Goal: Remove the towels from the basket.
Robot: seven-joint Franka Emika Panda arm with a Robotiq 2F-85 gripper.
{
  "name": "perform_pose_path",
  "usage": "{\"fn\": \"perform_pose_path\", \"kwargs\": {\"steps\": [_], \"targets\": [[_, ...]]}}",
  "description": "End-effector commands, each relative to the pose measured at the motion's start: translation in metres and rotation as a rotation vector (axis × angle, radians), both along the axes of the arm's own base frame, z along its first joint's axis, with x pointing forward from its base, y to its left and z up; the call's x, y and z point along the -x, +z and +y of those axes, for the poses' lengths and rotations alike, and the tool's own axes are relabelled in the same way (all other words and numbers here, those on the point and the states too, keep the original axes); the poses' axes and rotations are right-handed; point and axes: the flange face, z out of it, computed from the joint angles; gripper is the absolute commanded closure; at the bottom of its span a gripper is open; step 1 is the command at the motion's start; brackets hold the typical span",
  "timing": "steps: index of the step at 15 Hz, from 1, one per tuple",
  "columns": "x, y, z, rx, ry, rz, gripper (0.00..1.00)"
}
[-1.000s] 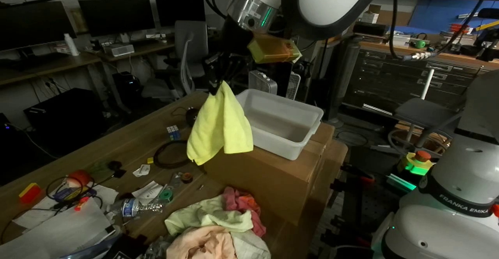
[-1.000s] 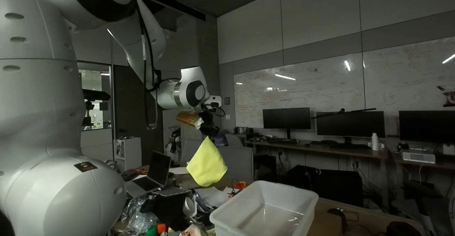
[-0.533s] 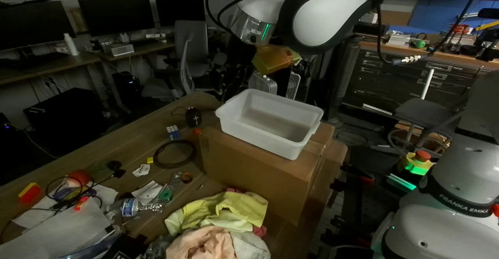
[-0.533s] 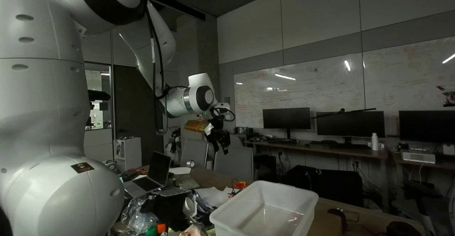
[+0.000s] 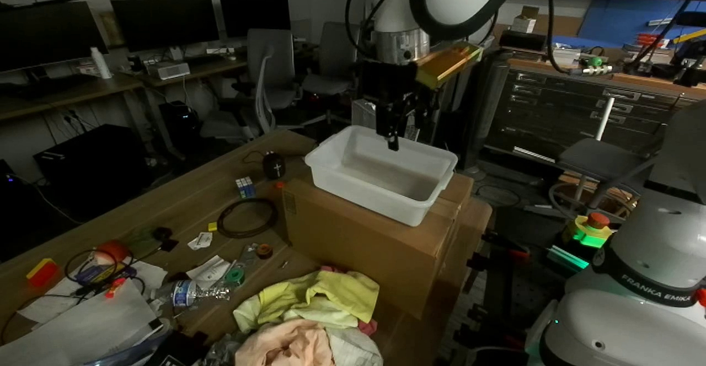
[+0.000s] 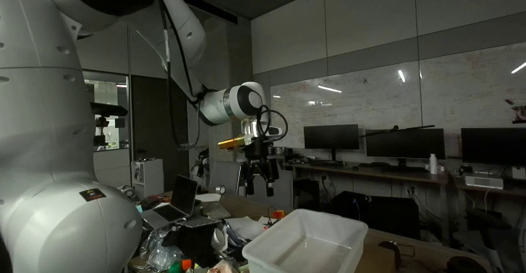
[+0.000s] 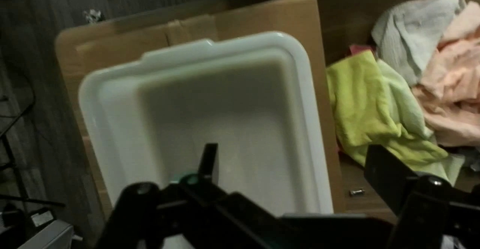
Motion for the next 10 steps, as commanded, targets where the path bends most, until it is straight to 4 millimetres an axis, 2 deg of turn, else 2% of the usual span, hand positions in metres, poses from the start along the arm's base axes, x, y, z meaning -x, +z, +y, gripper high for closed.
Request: {"fn": "perform_pose_path", "kwargs": {"steps": [1, 5, 10], "targets": [[0.036, 0.024, -0.038, -0.019, 0.022, 0.037, 0.0], [0.066, 0.038, -0.074, -0.05, 0.033, -0.015, 0.0], [0.094, 0.047, -0.106, -0.105, 0.07, -0.149, 0.0]]}}
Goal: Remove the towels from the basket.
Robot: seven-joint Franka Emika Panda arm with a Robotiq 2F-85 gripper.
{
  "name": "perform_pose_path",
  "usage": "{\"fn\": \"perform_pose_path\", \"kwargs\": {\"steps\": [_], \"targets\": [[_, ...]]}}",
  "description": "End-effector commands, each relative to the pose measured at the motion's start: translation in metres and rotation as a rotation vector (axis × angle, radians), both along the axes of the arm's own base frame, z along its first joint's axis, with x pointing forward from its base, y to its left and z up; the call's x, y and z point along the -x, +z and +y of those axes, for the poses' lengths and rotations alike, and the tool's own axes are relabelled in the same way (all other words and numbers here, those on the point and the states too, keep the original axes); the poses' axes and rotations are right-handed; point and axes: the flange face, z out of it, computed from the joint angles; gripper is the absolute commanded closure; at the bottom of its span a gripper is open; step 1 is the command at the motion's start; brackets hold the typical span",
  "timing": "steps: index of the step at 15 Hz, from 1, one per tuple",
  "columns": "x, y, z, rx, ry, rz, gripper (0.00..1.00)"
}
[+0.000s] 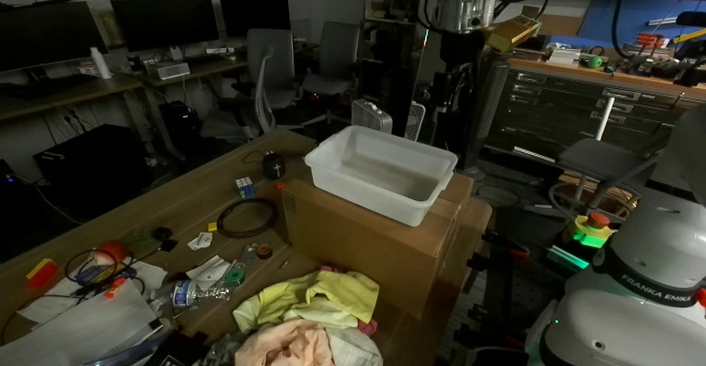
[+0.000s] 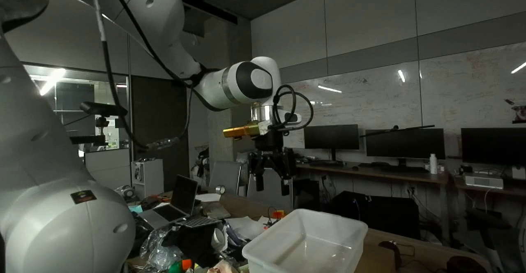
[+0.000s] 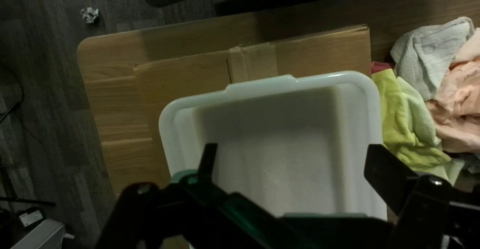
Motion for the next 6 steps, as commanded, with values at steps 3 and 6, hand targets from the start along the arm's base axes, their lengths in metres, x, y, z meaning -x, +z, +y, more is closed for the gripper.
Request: {"fn": "perform_pose_path", "kwargs": {"steps": [3, 6], "targets": [[0.033, 0.006, -0.025, -0.08, 0.082, -0.163, 0.0], [0.028, 0.002, -0.028, -0.079, 0.084, -0.124, 0.0]]}}
